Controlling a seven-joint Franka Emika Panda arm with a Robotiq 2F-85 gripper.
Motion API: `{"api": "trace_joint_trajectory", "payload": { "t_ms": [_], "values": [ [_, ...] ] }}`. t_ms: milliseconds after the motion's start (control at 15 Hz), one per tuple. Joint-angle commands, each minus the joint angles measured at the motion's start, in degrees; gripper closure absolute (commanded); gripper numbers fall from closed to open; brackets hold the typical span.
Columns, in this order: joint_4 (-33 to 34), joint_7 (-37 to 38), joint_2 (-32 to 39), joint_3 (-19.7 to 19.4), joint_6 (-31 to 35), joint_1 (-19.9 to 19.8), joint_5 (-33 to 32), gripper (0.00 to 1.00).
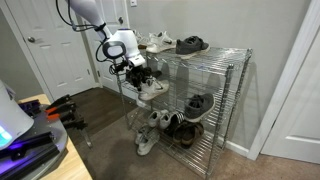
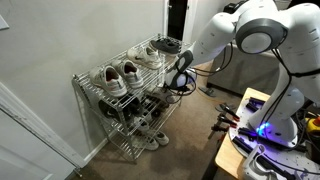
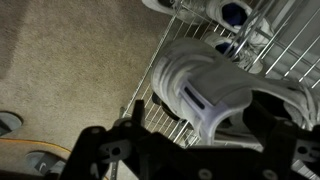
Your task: Move the white shoe from the second rack to the top rack
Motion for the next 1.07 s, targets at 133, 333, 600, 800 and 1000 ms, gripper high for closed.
{"api": "trace_joint_trajectory", "payload": {
  "t_ms": [133,333,600,800,1000],
  "values": [
    [-4.0,9.5,-3.5,3.9,-0.7,-3.9,-11.1,0.00],
    [-2.7,13.9,-1.8,6.3,1.7,-6.2,-14.4,0.00],
    [0.3,19.3,0.8,8.9,4.7,-8.6,-17.2,0.00],
    [1.3,24.0,2.5,7.8,7.7,-7.7,-19.2,0.00],
    [1.5,27.1,3.6,7.1,8.2,-7.5,-21.2,0.25]
  ]
}}
